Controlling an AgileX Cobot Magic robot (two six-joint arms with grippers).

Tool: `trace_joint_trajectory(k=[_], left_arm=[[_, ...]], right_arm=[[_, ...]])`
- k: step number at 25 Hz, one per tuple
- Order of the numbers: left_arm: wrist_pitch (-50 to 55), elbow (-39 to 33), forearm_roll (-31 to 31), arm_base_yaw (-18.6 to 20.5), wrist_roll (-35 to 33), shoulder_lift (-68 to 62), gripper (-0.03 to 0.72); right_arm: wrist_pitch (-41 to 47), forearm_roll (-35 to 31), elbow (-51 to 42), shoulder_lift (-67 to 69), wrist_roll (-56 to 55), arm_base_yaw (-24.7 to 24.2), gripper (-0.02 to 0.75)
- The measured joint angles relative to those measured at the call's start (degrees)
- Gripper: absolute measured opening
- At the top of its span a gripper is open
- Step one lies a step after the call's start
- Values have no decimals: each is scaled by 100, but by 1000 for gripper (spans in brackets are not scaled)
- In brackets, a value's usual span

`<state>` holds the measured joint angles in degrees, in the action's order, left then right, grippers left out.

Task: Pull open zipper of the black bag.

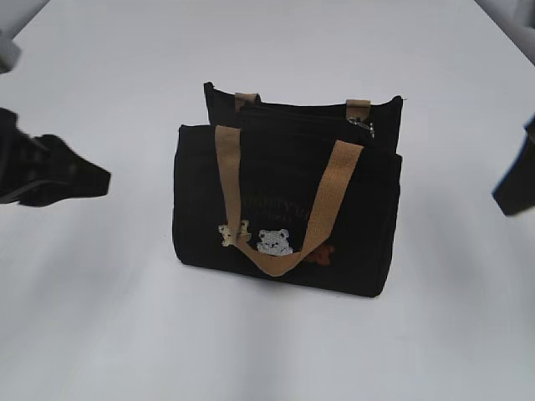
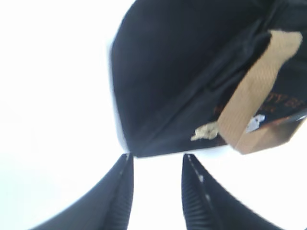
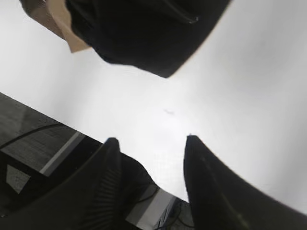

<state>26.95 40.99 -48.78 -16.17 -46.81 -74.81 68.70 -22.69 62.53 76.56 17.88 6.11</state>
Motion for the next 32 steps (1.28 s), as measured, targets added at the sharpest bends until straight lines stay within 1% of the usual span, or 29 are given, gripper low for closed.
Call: trace_joint_trajectory(k=[3,6,8,10,12,16,19,24,28,32], left_arm=[[192,-470,981,0,1206,1126,246],[818,-748,2034,0,2277,2409,245],[1340,-818,2756,0,3105,3336,245],[1916,-844,3374,0,3715,4054,245],[2434,-844,3792,0,4142,4752,244],[3189,-1023,4631,12,4493,5965,241],[3341,-1079,4878,32,4537,6720,240],[3364,-1079,4878,43,4550,7507,239],[3382,-1079,4878,43,4550,7532,239],[3384,-1079,4878,43,4550,7532,239]], right_arm=[[26,309,-904,-946,-127,0,332],[55,598,-1828,-2017,-154,0,323],[61,777,-2326,-2818,-162,0,322],[54,909,-2754,-3633,-200,0,320],[-32,1006,-3093,-4210,-251,6,320],[-376,1127,-3337,-5401,-303,17,319],[-488,1168,-3442,-6102,-310,17,314],[-519,1173,-3450,-7074,-310,17,285],[-531,1175,-3455,-7651,-310,17,281],[-531,1192,-3462,-7694,-323,17,274]])
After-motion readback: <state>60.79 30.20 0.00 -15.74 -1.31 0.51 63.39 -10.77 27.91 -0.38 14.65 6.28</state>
